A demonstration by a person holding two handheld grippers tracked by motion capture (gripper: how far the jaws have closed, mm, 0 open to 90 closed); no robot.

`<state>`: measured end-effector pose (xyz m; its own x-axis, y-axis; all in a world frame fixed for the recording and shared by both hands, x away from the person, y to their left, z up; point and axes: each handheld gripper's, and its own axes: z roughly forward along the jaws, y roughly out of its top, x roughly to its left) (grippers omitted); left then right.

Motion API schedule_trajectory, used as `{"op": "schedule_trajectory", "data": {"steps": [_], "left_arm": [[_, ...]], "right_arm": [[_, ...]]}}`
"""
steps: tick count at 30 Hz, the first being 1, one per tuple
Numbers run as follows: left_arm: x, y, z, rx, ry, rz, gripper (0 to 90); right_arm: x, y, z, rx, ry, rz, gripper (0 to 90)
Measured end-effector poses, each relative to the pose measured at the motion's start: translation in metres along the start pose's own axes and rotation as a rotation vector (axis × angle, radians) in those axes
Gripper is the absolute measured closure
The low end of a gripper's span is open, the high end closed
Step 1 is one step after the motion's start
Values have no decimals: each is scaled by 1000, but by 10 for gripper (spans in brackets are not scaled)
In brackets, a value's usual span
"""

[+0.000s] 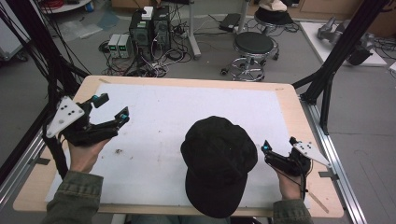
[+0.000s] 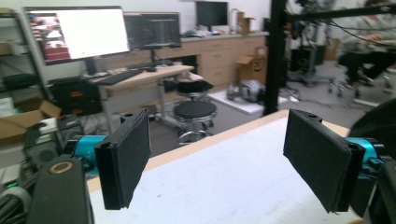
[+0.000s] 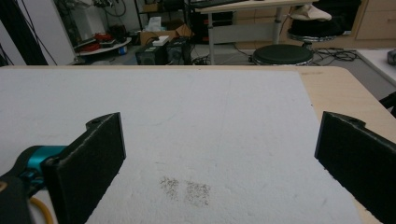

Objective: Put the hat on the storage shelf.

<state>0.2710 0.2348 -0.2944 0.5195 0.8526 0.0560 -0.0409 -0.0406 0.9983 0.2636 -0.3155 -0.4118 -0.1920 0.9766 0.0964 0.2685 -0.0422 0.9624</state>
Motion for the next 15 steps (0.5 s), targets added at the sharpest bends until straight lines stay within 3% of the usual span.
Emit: {"op": "schedule_trajectory", "data": {"steps": [3, 10, 15], "left_arm": [[3, -14, -7, -40, 57, -14, 233], [12, -43, -24, -80, 168, -71, 232], [18, -58, -37, -83, 239, -71, 232]], "right_arm": [[2, -1, 0, 9, -1, 0, 6], [5, -3, -7, -8, -27, -3, 7], [5, -13, -9, 12, -42, 6, 7]]}}
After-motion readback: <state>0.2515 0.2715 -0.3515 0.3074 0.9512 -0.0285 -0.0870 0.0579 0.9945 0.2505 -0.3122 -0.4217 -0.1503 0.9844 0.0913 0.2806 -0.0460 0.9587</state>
